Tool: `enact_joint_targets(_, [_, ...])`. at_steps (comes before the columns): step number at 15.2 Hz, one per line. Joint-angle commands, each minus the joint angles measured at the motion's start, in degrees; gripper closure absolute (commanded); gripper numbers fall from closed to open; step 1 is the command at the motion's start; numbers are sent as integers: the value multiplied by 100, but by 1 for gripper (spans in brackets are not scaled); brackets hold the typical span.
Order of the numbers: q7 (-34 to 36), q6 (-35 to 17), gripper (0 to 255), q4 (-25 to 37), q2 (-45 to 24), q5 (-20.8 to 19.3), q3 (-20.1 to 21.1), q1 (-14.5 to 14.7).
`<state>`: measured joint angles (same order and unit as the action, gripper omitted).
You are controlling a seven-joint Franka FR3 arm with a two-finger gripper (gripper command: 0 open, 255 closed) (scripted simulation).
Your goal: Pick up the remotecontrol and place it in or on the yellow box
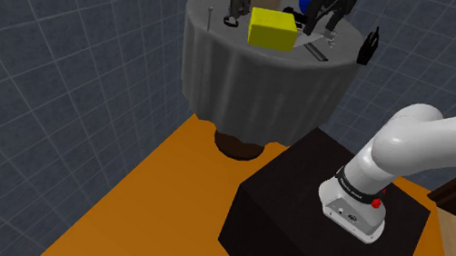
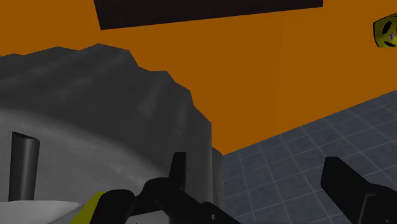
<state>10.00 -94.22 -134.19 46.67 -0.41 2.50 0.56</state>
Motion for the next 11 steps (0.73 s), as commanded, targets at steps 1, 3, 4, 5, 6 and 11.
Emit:
enact_joint_targets(1, [0, 0, 0, 0, 0, 0, 0, 0])
enact_joint_targets(3, [-118, -176, 0, 1, -209, -88, -209, -114])
enact_joint_targets(4, [-176, -263, 0, 10, -321, -129, -312, -169])
enact_joint_targets(5, [-235, -350, 0, 23, -437, -167, -415, -224])
enact_joint_targets(6, [-293, -436, 0, 42, -557, -202, -519, -277])
enact_joint_targets(11, [-586, -846, 0, 214, -1220, -328, -1030, -513])
